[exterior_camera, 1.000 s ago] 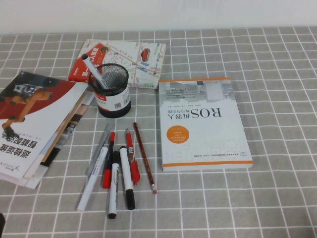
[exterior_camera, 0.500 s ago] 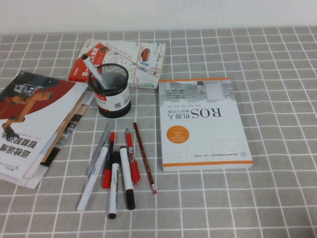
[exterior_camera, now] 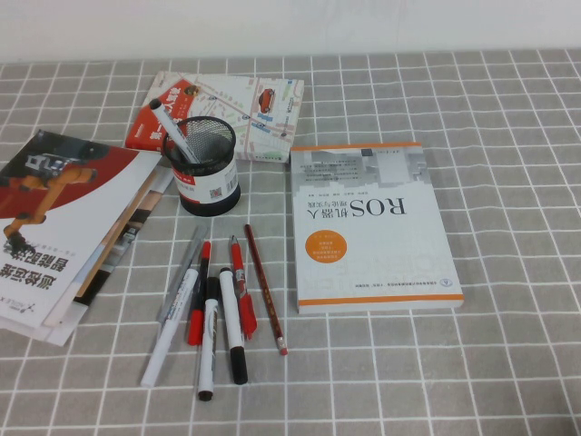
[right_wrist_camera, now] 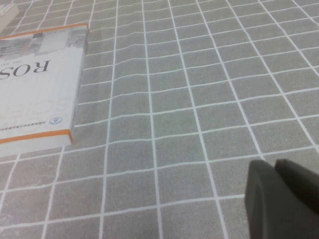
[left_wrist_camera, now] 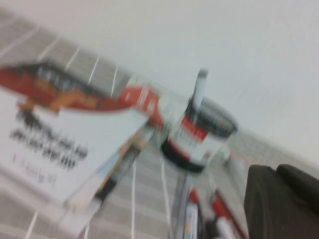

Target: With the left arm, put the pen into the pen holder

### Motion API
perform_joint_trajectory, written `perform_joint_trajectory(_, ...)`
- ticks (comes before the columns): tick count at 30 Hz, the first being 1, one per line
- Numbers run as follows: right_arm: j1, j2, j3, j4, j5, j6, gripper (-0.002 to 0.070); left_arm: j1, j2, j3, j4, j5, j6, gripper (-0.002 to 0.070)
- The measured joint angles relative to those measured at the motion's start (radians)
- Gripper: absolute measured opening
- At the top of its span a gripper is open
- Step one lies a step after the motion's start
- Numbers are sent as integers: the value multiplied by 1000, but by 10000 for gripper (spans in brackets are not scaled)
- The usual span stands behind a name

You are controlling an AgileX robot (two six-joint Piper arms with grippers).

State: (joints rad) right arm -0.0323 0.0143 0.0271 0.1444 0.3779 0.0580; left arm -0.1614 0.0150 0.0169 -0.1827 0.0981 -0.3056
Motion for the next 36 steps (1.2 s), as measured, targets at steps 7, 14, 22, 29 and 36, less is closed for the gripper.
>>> perform_joint_trajectory(7,0,0,0,0,0,0,-15,0,245,-183,0,211,14,-2)
perform_joint_trajectory(14,0,0,0,0,0,0,-15,0,547,-432,0,407,157,-2)
perform_joint_trajectory(22,0,0,0,0,0,0,-15,0,882,-697,0,648,317,-3)
perform_joint_trajectory(29,0,0,0,0,0,0,-15,0,1123,-843,-9,711,385,-2)
perform_joint_trajectory(36,0,0,0,0,0,0,-15,-62,1354,-979,-10,764,422,-2)
